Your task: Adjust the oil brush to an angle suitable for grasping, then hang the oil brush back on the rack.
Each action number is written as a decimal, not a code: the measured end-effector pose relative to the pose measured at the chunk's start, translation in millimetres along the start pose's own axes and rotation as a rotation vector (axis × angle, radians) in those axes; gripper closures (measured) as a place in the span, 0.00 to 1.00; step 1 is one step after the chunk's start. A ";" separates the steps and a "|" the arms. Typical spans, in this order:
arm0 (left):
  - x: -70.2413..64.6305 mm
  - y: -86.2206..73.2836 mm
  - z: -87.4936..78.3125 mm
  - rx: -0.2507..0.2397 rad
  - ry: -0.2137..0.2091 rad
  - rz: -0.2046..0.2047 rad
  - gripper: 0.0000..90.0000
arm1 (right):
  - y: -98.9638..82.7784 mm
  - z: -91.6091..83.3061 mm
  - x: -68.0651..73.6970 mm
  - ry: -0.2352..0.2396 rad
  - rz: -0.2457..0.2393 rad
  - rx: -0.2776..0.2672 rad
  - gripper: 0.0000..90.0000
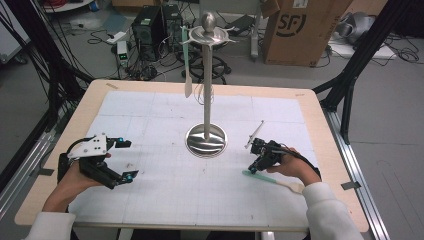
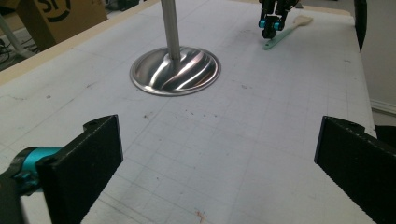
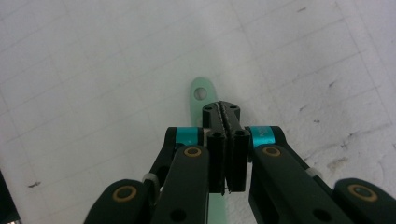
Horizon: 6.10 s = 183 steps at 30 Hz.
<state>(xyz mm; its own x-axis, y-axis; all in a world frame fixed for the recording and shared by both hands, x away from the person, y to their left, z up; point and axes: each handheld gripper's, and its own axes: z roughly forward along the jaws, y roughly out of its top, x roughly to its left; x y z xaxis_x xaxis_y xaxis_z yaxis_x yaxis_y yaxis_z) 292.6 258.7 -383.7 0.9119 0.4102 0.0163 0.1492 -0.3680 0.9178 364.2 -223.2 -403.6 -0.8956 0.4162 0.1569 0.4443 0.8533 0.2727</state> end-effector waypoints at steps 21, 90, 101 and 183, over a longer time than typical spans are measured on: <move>2.1 -1.3 -0.1 0.014 0.008 -0.008 0.02 | -8.4 -35.0 18.8 -0.024 -0.102 -0.118 0.17; -0.4 -1.5 -0.9 0.028 0.017 -0.003 0.02 | -73.5 -31.5 20.9 -0.125 -0.071 0.017 0.07; -0.5 -2.3 0.8 0.039 0.015 -0.002 0.02 | -78.9 -25.8 17.9 -0.135 -0.066 0.064 0.29; -0.8 -2.2 -1.0 0.044 0.032 0.000 0.02 | -36.8 -164.6 23.3 -0.026 -0.109 -0.536 0.92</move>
<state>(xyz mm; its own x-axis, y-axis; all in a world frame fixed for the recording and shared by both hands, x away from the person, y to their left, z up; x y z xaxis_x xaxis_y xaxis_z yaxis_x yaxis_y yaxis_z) 291.2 260.0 -385.3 0.8992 0.4366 0.0294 0.1667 -0.4037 0.8996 330.3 -296.5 -253.8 -0.9344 0.3473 0.0793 0.2909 0.6155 0.7325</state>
